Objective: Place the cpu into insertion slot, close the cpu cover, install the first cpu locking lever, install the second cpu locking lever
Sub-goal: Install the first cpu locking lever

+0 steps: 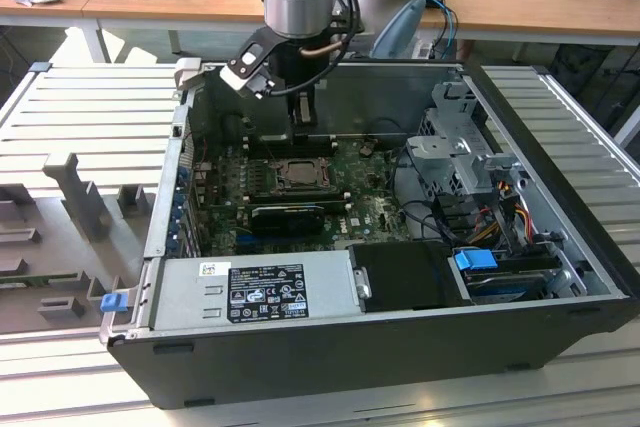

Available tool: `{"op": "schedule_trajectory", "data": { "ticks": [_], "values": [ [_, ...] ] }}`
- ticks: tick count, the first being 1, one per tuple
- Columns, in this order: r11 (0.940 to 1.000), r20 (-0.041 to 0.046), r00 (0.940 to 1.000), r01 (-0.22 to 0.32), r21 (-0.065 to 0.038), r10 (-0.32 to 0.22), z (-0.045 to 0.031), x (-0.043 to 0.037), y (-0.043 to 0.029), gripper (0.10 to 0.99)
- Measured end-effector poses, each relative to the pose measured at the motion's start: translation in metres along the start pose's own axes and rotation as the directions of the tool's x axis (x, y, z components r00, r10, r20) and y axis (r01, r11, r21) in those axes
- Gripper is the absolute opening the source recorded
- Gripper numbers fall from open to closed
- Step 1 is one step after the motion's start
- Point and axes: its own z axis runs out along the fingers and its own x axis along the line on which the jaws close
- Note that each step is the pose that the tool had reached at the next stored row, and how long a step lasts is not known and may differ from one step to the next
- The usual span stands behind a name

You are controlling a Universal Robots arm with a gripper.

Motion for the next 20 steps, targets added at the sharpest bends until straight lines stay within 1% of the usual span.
{"op": "schedule_trajectory", "data": {
  "ticks": [2,3,4,6,9,10,11,12,13,15,16,17,18,19,20],
  "values": [
    [1.0,0.0003,1.0,0.0,0.0,0.0,-0.0076,0.0002,0.0004,0.106],
    [1.0,0.0003,1.0,0.0,0.0,0.0,-0.0101,0.0003,0.0005,0.106],
    [1.0,-0.0004,1.0,0.008,0.0,-0.008,-0.0101,0.0003,0.0006,0.106],
    [0.9986,-0.0026,0.9986,0.054,0.002,-0.054,-0.0102,0.0003,0.0006,0.106],
    [0.9943,-0.0056,0.9943,0.107,0.003,-0.107,-0.0102,0.0003,0.0005,0.106],
    [0.9908,-0.0072,0.9907,0.136,0.004,-0.136,-0.0102,0.0003,0.0006,0.106],
    [0.9841,-0.0096,0.9841,0.177,0.005,-0.177,-0.0101,0.0003,0.0005,0.106],
    [0.9789,-0.0111,0.9788,0.204,0.005,-0.204,-0.0101,0.0003,0.0005,0.106],
    [0.9722,-0.0125,0.9721,0.234,0.006,-0.234,-0.0101,0.0003,0.0005,0.106],
    [0.9641,-0.0145,0.9641,0.265,0.006,-0.265,-0.0101,0.0003,0.0006,0.106],
    [0.9556,-0.0162,0.9555,0.295,0.007,-0.295,-0.0101,0.0003,0.0005,0.106],
    [0.9519,-0.0169,0.9518,0.306,0.007,-0.306,-0.0101,0.0003,0.0005,0.106],
    [0.9496,-0.0174,0.9495,0.313,0.007,-0.313,-0.0101,0.0003,0.0005,0.106],
    [0.9439,-0.0185,0.9438,0.33,0.007,-0.33,-0.0101,0.0003,0.0005,0.106],
    [0.9397,-0.0192,0.9396,0.342,0.007,-0.342,-0.0101,0.0003,0.0005,0.106]
  ]
}}
